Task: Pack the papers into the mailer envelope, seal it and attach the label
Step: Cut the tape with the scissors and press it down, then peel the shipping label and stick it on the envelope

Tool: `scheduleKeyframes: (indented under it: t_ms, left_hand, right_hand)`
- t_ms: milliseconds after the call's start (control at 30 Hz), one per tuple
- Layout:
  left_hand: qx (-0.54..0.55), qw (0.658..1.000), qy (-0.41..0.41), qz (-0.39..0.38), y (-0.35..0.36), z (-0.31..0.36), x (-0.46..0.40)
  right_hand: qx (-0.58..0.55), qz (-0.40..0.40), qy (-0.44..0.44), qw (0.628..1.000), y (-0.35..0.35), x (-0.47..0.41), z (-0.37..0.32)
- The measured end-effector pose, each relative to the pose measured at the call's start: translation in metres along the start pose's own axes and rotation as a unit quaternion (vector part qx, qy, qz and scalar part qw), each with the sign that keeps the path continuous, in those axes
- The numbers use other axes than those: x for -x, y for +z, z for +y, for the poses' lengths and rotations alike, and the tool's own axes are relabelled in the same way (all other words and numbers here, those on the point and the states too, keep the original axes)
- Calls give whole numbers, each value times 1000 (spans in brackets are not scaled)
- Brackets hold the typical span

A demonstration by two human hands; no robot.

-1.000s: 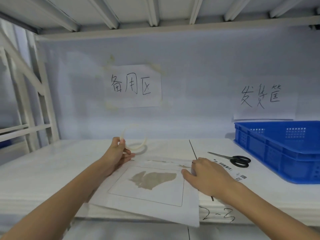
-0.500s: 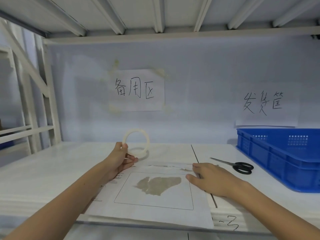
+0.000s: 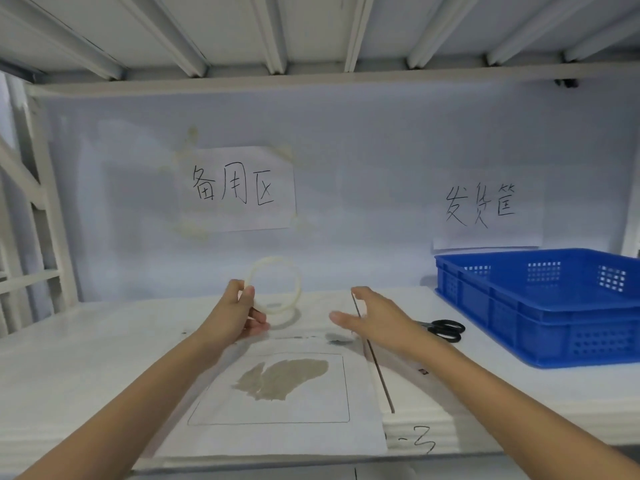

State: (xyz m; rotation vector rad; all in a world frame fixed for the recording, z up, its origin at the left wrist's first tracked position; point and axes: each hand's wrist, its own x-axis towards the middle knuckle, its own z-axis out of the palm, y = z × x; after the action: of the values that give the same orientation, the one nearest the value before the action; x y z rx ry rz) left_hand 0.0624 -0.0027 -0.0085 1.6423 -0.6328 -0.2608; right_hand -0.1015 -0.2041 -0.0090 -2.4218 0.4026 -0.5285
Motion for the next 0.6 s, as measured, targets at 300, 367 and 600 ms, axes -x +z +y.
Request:
scheduleKeyframes:
  t_ms: [300, 367, 600]
  left_hand:
    - [-97, 984, 45, -140, 35, 10, 14]
    - [-251, 953, 74, -154, 29, -3, 9]
    - [-542, 814, 71, -196, 40, -33, 12]
  right_hand:
    - [-322, 14, 23, 947, -28, -7, -4]
    - [-230, 74, 25, 970, -32, -14, 9]
    - [266, 63, 66, 960, -20, -32, 45]
